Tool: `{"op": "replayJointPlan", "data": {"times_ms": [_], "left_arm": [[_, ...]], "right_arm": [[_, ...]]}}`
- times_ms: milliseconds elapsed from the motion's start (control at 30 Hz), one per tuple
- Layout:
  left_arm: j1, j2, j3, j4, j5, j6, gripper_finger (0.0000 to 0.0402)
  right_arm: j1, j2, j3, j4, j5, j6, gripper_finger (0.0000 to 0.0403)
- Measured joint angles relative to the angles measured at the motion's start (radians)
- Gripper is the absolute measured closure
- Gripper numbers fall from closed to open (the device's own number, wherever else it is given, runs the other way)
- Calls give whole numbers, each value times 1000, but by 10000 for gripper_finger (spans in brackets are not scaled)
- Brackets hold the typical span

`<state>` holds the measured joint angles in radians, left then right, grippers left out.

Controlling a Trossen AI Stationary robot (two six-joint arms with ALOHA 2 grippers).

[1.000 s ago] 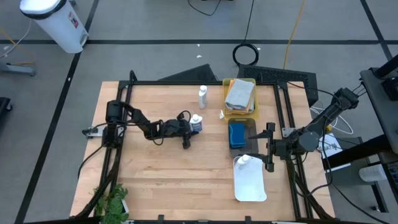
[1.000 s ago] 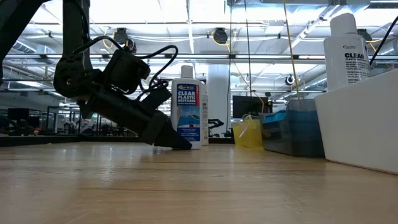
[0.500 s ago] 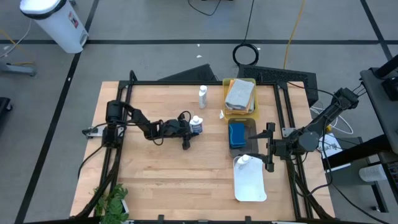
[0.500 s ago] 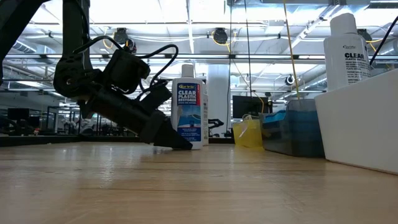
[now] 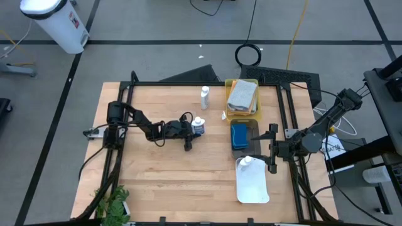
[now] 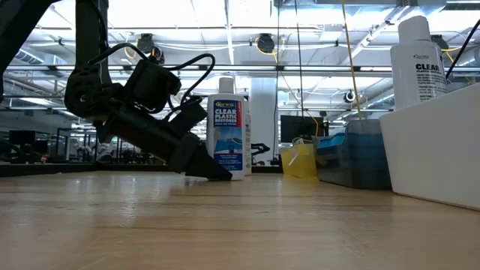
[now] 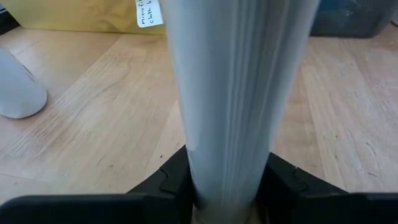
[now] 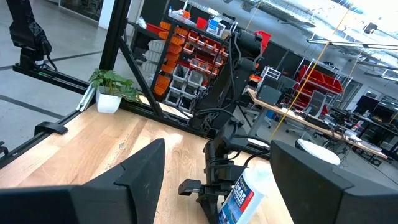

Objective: Pick & Place Kitchen Items
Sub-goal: Put the left white plastic restorer bottle into the white bin

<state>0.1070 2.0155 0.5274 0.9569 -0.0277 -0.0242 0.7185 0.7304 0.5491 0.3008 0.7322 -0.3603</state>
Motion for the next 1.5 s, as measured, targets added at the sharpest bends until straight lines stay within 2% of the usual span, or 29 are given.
{"op": "replayJointPlan", "data": {"times_ms": [500,800,933,1100,1267,1433,1500], "left_arm": [[0,0,0,0,0,0,272],[-4,1,12,-4,31,-6,275],[-46,2,69,-52,69,5,273],[-92,1,205,-261,58,64,280],[-109,1,300,-397,52,106,275],[-116,2,328,-420,46,121,277],[-116,2,328,-421,46,121,280]], "right_arm": [[-6,4,0,1,0,11,147],[-176,116,0,2,-13,149,147],[-298,188,0,10,-173,211,147],[-444,273,16,34,-436,336,147],[-517,364,27,83,-516,394,147],[-546,455,27,185,-607,398,147],[-557,488,27,231,-613,398,147]]}}
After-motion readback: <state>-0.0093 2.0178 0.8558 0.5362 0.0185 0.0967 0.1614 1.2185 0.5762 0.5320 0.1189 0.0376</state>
